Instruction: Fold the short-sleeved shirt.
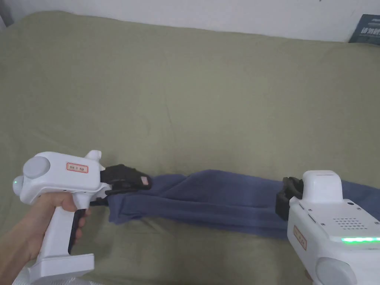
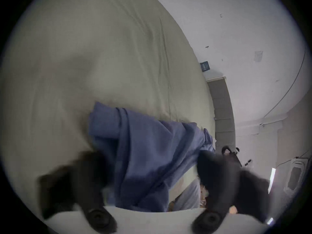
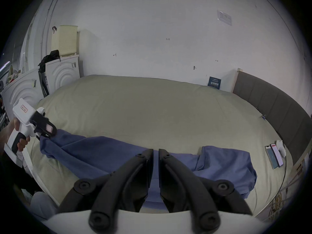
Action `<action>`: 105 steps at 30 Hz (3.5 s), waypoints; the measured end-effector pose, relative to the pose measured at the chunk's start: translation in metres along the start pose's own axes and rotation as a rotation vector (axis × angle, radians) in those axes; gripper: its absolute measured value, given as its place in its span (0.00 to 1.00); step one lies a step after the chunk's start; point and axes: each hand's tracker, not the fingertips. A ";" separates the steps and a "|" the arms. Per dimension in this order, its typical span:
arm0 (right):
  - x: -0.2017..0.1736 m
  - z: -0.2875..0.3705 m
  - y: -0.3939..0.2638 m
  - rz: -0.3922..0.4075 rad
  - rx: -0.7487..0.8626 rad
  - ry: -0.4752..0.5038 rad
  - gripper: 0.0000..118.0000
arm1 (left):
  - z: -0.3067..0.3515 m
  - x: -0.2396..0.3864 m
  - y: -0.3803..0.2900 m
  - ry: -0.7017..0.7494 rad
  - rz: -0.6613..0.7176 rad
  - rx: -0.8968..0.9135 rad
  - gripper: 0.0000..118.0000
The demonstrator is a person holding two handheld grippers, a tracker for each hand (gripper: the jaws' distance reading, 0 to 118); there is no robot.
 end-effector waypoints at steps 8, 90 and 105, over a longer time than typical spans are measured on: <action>0.005 0.014 0.011 -0.008 0.029 0.008 0.10 | 0.022 -0.002 -0.020 -0.008 0.107 0.005 0.05; 0.061 0.023 0.008 -0.121 0.071 -0.013 0.11 | -0.017 0.101 -0.037 0.139 -0.140 0.042 0.01; 0.048 0.016 0.011 -0.093 0.098 -0.035 0.11 | -0.087 0.075 -0.032 -0.115 -0.064 -0.098 0.93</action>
